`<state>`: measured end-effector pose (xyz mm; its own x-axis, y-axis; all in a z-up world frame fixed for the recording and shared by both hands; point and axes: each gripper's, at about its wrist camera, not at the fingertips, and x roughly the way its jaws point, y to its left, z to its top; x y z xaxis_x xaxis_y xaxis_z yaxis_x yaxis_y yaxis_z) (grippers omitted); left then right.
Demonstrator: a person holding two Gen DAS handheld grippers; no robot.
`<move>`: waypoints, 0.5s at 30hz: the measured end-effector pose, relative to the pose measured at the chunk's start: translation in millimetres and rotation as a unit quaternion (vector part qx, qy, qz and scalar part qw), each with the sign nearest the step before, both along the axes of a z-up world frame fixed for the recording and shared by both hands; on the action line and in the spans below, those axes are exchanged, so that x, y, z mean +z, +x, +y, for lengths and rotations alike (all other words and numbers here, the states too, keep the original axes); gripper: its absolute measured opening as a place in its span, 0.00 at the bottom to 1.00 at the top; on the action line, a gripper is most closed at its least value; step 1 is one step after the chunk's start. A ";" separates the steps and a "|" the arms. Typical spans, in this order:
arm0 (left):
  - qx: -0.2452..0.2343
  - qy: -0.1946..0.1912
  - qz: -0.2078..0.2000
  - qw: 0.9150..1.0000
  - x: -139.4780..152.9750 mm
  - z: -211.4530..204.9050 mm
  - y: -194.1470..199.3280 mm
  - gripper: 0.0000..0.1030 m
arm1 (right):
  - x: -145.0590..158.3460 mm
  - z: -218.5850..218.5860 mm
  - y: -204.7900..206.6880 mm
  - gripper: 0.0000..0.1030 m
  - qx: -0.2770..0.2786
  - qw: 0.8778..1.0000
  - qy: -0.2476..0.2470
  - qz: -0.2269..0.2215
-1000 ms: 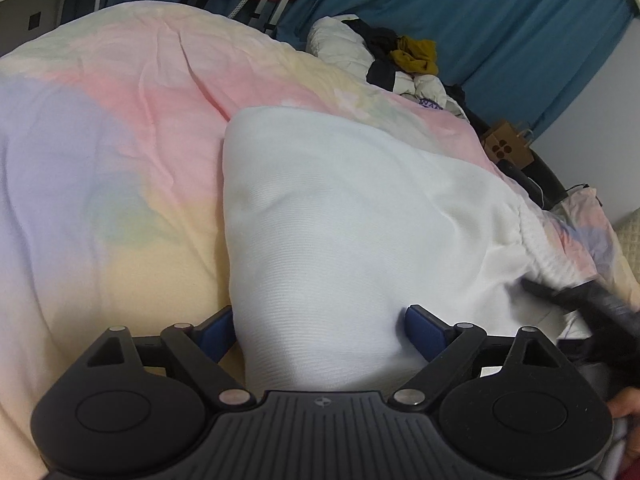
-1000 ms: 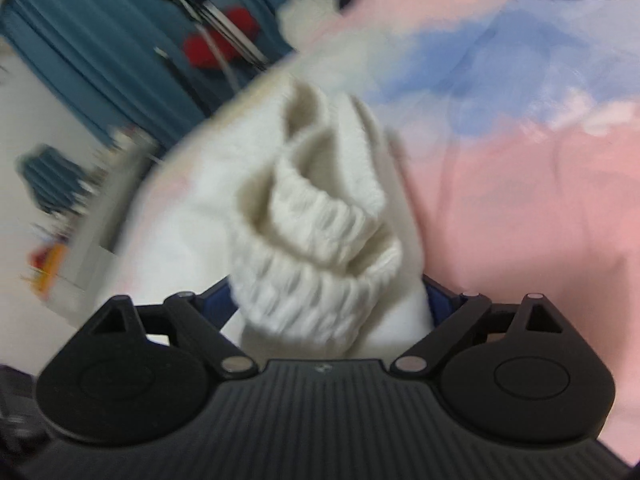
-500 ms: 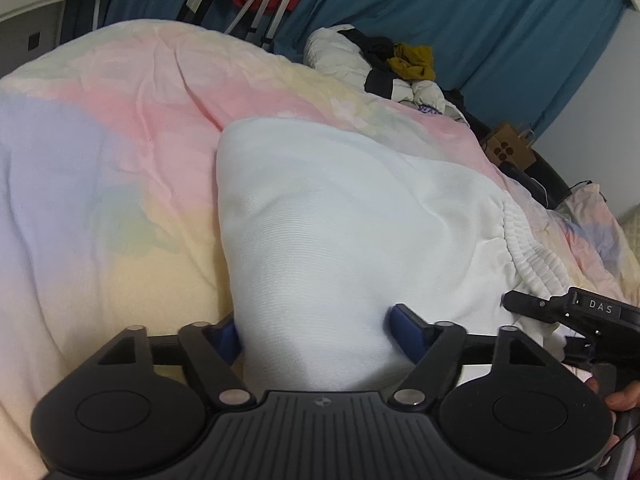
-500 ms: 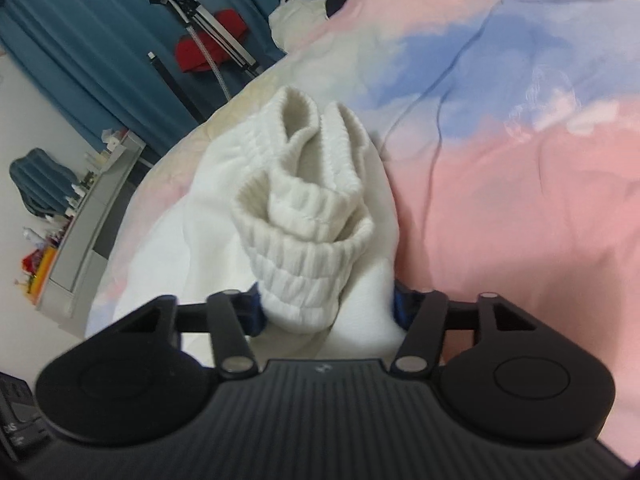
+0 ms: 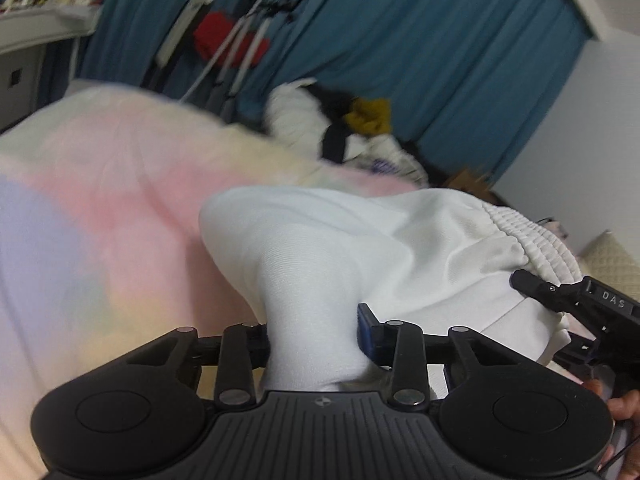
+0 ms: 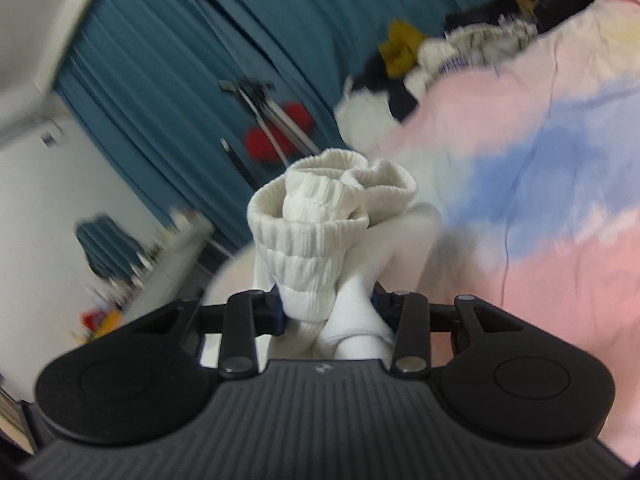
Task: Fold clothes
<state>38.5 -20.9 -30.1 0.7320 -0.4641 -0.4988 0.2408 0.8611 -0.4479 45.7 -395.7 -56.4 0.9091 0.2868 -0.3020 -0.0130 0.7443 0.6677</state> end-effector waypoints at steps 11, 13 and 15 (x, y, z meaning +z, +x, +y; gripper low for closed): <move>-0.109 0.005 -0.090 0.990 61.4 -202.6 96.6 0.36 | 12.9 -136.4 -12.5 0.39 -0.183 0.975 0.015 -0.123; -0.138 0.025 -0.100 0.985 55.3 -247.8 121.0 0.36 | -3.8 -156.5 -7.1 0.39 -0.219 0.968 0.013 -0.120; -0.167 0.045 -0.099 0.980 40.3 -287.2 144.7 0.36 | -26.1 -174.6 0.1 0.39 -0.253 0.961 0.016 -0.113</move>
<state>183.2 -308.1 10.2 0.6340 -0.6550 -0.4112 0.5901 0.7534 -0.2903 45.9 -570.4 -82.4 0.9758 -0.2040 -0.0792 0.1984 0.6719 0.7136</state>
